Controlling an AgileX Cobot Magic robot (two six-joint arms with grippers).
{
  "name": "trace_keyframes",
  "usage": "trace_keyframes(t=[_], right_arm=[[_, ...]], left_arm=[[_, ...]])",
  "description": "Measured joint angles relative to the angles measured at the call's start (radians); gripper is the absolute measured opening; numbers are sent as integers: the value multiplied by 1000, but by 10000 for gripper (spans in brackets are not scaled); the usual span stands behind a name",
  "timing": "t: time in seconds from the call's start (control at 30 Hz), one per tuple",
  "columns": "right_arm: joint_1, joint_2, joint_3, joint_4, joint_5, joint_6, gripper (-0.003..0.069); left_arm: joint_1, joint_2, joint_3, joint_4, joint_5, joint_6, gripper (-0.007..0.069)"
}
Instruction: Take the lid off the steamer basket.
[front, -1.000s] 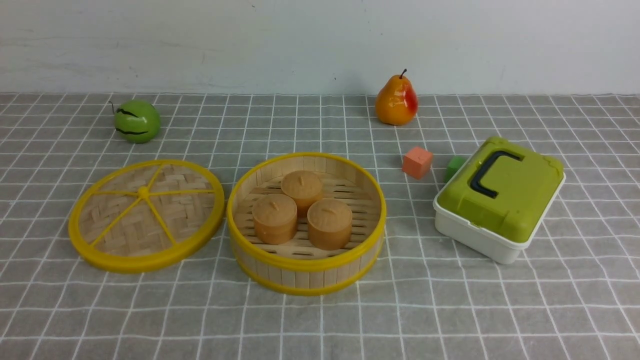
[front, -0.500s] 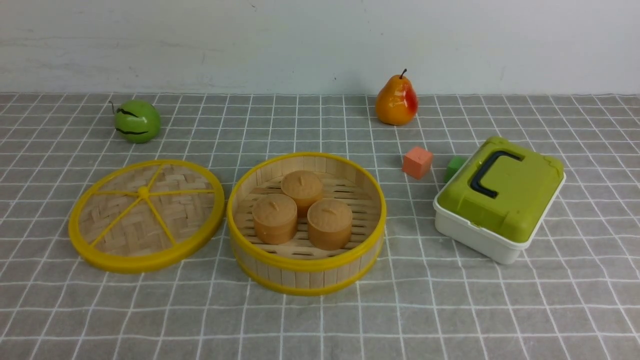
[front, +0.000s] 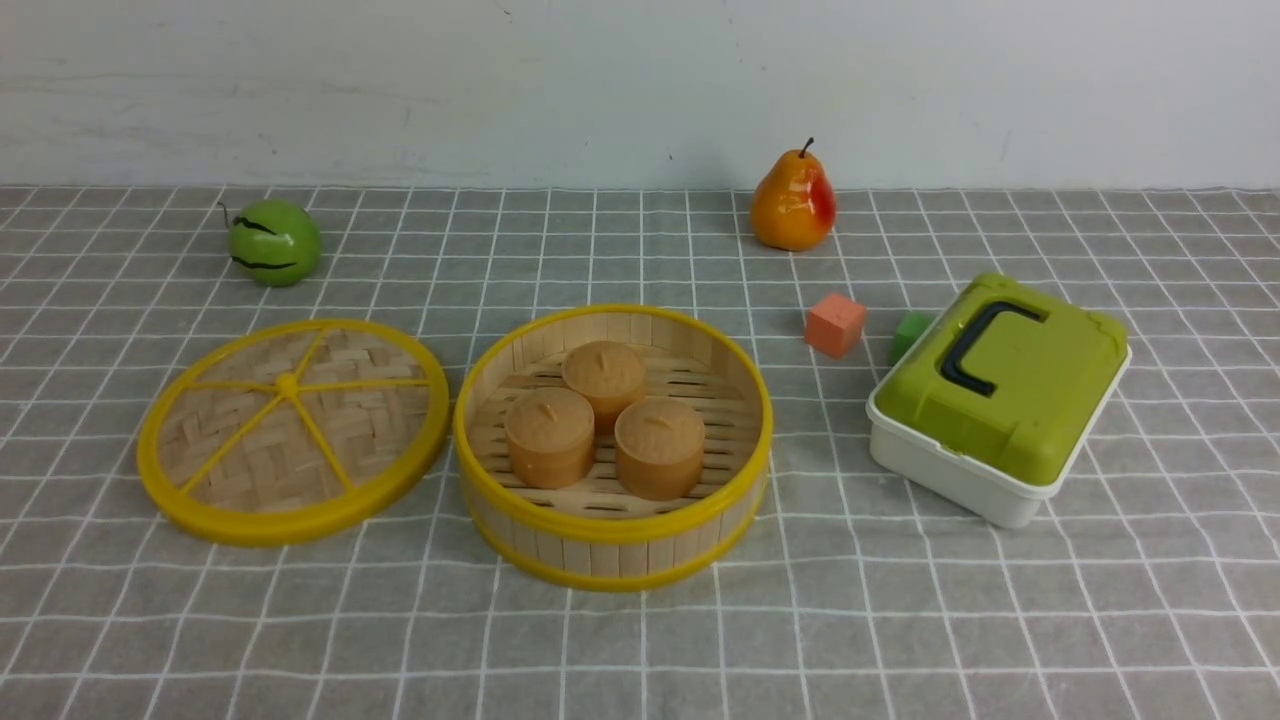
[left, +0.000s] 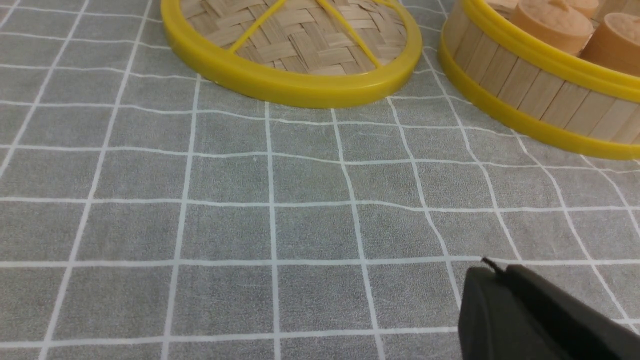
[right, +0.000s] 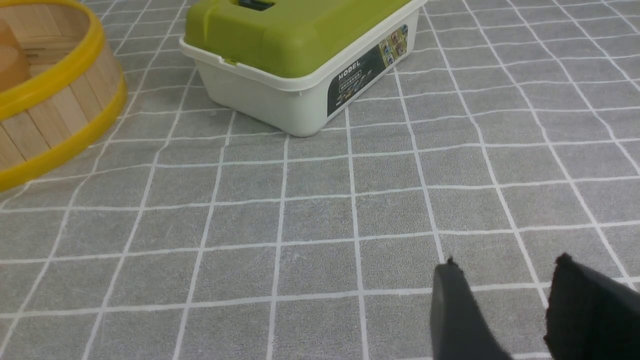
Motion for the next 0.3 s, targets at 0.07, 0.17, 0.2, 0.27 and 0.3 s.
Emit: trace_keyframes(t=[0.07, 0.17, 0.2, 0.27, 0.3], right_arm=[[0, 0, 0, 0, 0, 0, 241], [0, 0, 0, 0, 0, 0, 241], [0, 0, 0, 0, 0, 0, 241], [0, 0, 0, 0, 0, 0, 241], [0, 0, 0, 0, 0, 0, 241]], left_arm=[[0, 0, 0, 0, 0, 0, 22], [0, 0, 0, 0, 0, 0, 25], [0, 0, 0, 0, 0, 0, 27], [0, 0, 0, 0, 0, 0, 29], [0, 0, 0, 0, 0, 0, 29]])
